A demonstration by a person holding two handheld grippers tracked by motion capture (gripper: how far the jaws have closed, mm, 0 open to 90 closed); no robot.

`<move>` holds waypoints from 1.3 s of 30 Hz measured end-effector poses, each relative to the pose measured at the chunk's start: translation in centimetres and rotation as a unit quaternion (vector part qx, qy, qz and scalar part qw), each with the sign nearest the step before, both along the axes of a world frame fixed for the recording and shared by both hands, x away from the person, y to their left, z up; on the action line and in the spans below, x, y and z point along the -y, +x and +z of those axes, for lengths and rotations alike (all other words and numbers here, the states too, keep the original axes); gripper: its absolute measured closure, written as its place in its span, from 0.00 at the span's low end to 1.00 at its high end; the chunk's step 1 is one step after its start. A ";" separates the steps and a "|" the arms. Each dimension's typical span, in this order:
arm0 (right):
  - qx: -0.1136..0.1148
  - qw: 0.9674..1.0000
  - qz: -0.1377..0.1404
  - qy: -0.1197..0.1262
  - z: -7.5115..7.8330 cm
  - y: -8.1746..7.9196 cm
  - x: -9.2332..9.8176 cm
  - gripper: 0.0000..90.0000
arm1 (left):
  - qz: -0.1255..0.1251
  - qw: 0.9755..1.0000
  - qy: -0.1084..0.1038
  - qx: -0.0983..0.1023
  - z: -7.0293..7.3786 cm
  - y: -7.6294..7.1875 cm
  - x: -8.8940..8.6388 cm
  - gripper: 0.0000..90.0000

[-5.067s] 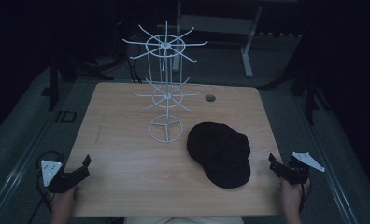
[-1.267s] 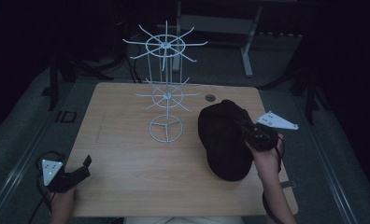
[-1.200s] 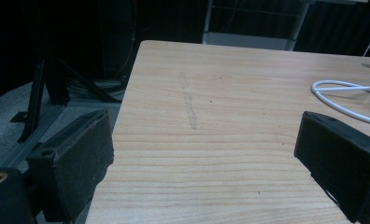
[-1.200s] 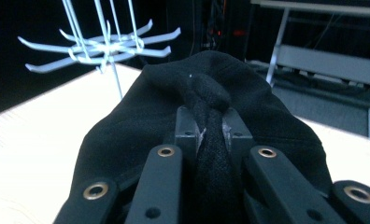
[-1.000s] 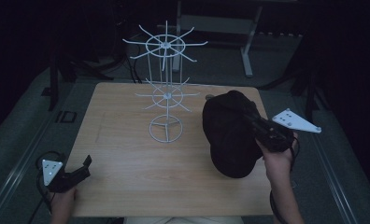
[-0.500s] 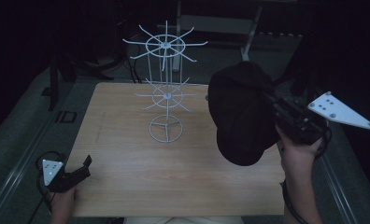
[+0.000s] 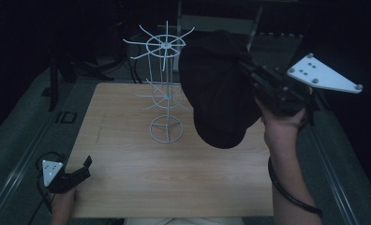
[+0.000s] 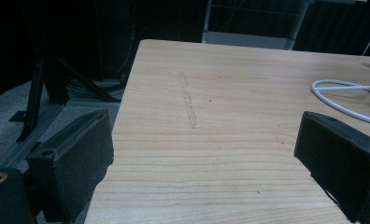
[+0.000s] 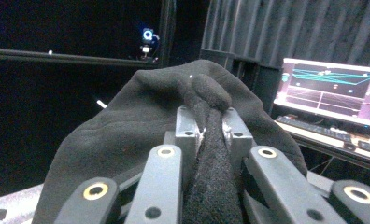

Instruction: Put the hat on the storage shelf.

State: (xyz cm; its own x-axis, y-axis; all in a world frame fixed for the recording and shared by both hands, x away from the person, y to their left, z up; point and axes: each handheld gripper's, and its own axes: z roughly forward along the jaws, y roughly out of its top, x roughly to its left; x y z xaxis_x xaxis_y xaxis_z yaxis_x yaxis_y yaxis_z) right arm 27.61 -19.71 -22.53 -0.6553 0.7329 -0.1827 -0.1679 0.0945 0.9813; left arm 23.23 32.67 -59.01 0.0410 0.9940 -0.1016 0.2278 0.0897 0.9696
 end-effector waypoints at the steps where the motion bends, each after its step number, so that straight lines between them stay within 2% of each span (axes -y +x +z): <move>1: 0.000 1.000 0.000 0.000 0.0 0.0 0.0 0.90 | -0.001 1.000 0.000 0.000 0.0 0.0 0.0 0.06; 3: -0.008 1.000 0.005 -0.010 -0.6 0.7 -1.1 0.90 | -0.001 1.000 -0.001 0.001 0.0 0.0 0.0 0.06; 5: -0.013 1.000 0.008 -0.012 -0.8 0.9 -1.3 0.89 | -0.001 1.000 -0.001 0.001 0.0 0.0 0.0 0.06; 8: -0.027 0.999 0.019 -0.025 -2.3 1.5 -2.1 0.89 | -0.001 1.000 -0.001 0.001 0.0 0.0 -0.1 0.06; 20: -0.051 0.998 0.031 -0.036 -5.4 2.2 -2.4 0.89 | -0.001 1.000 0.000 0.000 0.0 0.0 0.0 0.06; 24: -0.070 0.996 0.037 -0.036 -7.0 2.9 -2.4 0.89 | -0.001 1.000 0.000 -0.001 0.0 0.0 -0.1 0.06; 26: -0.072 0.996 0.038 -0.037 -7.3 3.0 -2.5 0.89 | -0.001 1.000 0.000 -0.001 0.0 0.0 -0.1 0.06; 27: -0.081 0.995 0.040 -0.039 -7.8 3.4 -2.6 0.89 | -0.001 1.000 -0.001 0.000 0.0 0.0 -0.1 0.06; 31: -0.090 0.994 0.039 -0.039 -8.3 3.7 -2.7 0.88 | -0.001 1.000 -0.002 0.000 0.0 0.0 -0.1 0.06; 37: -0.097 0.993 0.045 -0.044 -8.9 3.9 -2.9 0.77 | -0.001 1.000 -0.001 -0.001 0.0 0.0 -0.1 0.06; 38: -0.100 0.993 0.047 -0.041 -9.0 3.9 -2.9 0.71 | -0.001 1.000 -0.002 -0.001 0.0 0.0 -0.1 0.06; 39: -0.100 0.993 0.047 -0.041 -9.0 3.9 -2.9 0.71 | -0.001 1.000 -0.003 -0.002 0.0 0.0 -0.1 0.06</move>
